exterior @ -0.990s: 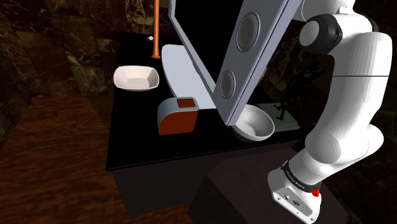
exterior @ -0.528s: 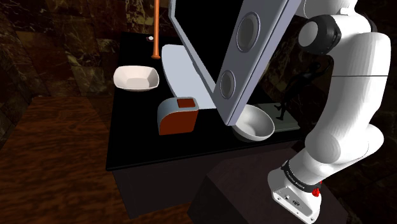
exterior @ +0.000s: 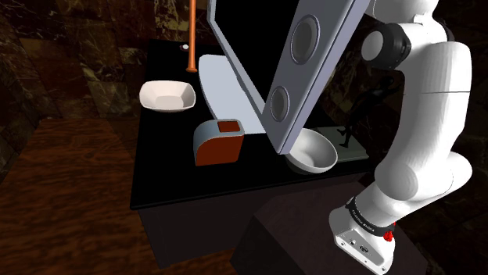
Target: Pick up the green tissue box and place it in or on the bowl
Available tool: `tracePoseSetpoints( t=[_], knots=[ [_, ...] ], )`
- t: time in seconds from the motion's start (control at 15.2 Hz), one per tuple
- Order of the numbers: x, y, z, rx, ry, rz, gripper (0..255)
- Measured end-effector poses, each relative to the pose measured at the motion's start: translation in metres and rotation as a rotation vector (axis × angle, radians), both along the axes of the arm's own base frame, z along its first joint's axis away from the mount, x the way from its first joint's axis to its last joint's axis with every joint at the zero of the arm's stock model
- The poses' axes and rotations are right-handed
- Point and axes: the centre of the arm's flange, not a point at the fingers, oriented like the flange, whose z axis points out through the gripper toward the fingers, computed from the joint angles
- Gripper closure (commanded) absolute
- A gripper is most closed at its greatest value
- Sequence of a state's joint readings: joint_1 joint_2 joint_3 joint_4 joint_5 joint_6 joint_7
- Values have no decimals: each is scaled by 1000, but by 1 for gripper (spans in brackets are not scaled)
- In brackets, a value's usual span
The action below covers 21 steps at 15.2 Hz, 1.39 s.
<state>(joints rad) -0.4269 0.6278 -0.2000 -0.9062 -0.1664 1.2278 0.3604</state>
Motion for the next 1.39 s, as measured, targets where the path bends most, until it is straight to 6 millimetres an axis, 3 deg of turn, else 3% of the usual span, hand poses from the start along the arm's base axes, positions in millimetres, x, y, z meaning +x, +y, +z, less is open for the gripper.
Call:
tracePoseSetpoints(
  t=[0.26,0.4,1.39],
  knots=[
    [0,-1,21,0,0,0,255],
    [-7,13,26,0,1,0,255],
    [-114,174,49,1,0,0,255]
  ],
)
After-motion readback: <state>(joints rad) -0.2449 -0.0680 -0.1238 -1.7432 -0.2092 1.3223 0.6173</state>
